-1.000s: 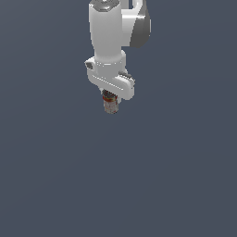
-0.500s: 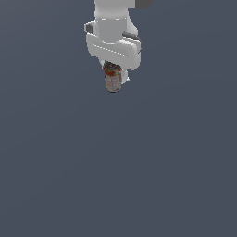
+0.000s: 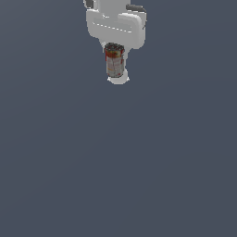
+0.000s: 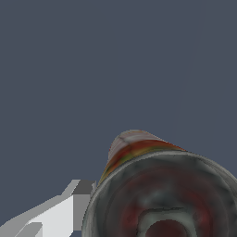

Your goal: Pick up the object and move it to a goal position.

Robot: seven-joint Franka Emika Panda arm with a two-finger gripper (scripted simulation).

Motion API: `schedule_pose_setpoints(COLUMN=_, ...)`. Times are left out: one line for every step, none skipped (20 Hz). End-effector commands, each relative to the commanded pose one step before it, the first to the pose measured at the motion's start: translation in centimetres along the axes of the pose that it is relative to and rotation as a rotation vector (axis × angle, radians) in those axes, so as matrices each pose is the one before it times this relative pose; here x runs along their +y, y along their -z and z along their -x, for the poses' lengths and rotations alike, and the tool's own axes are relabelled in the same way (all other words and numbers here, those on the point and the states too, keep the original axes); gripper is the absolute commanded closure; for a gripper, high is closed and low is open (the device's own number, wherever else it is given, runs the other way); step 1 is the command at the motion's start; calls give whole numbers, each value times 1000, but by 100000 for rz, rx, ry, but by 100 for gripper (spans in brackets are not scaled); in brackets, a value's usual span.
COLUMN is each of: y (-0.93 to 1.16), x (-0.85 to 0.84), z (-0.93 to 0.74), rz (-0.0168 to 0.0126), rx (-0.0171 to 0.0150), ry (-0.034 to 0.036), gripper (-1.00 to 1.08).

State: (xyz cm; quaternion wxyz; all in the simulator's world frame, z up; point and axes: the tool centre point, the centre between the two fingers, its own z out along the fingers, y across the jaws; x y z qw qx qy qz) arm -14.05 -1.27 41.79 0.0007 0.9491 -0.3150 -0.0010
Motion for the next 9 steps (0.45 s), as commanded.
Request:
schedule_pose_setpoints(y=806, x=46, z=224, rz=-155, rx=188, ry=-2, gripper=108)
schedule_pose_setpoints(y=140, x=3, z=42, rz=0, rx=0, ry=0, gripper=108)
schedule_pose_setpoints(y=89, x=-4, z=21, rz=0, rx=0, ry=0, gripper=108)
schedule_pose_setpoints(y=38, x=-10, z=0, rz=0, rx=0, ry=0, gripper=108)
schedule_pose_setpoints(y=-14, x=-17, z=-21, rz=0, rx=0, ry=0, gripper=108)
schedule_pose_setpoints(y=-67, x=-10, z=-53, rz=-51, rx=-41, ry=22, gripper=108)
schedule_pose_setpoints(y=-102, x=-26, z=-55, rz=0, rx=0, ry=0, gripper=108)
schedule_pose_setpoints(y=-70, x=-16, z=-35, rz=0, rx=0, ry=0, gripper=108)
schedule_pose_setpoints(y=-25, x=-5, z=-12, rz=0, rx=0, ry=0, gripper=108)
